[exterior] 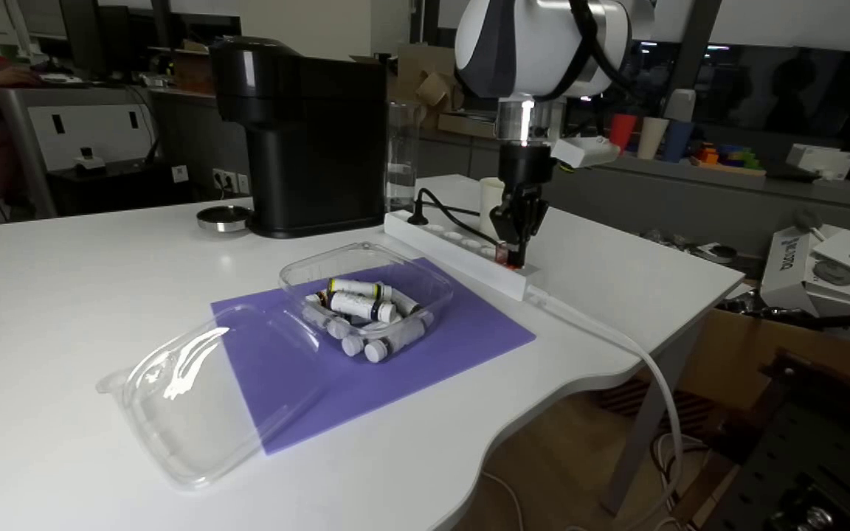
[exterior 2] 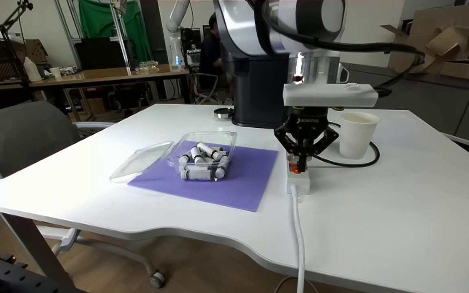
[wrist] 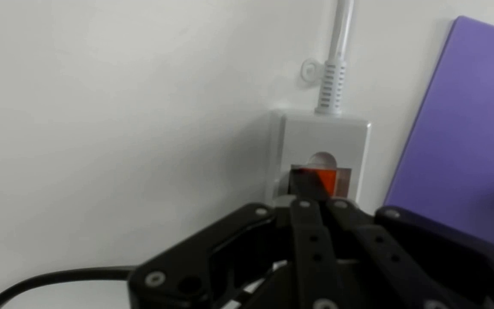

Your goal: Turn off the switch on the extension cord then close the clear container

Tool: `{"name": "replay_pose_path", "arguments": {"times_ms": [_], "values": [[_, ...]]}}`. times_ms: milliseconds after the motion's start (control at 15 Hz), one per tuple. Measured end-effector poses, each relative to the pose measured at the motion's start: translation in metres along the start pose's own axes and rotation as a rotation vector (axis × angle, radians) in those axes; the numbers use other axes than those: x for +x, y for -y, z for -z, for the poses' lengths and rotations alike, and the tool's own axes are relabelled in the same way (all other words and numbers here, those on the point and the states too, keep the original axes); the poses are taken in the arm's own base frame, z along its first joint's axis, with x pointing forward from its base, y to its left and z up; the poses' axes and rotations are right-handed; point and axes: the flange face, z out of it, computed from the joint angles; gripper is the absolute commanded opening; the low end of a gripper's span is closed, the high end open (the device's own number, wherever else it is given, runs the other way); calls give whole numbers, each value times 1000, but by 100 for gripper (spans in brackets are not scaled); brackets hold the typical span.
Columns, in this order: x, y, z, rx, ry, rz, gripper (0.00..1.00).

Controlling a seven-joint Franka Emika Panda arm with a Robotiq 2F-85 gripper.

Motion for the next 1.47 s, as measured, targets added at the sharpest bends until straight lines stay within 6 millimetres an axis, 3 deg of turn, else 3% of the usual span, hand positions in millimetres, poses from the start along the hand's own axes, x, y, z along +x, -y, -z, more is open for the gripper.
{"name": "replay_pose_path", "arguments": {"times_ms": [333,400,533,933,1133,1267,1467], "values": [[4,11,4,-10,-24,85,0],[5,17,8,-15,-35,108,25],[6,29,21,-23,-53,146,32],[2,69,75,-70,-87,256,73],[3,95,84,-104,-68,356,93],[4,117,80,-126,-59,436,100],[5,157,63,-170,-76,570,100]]}}
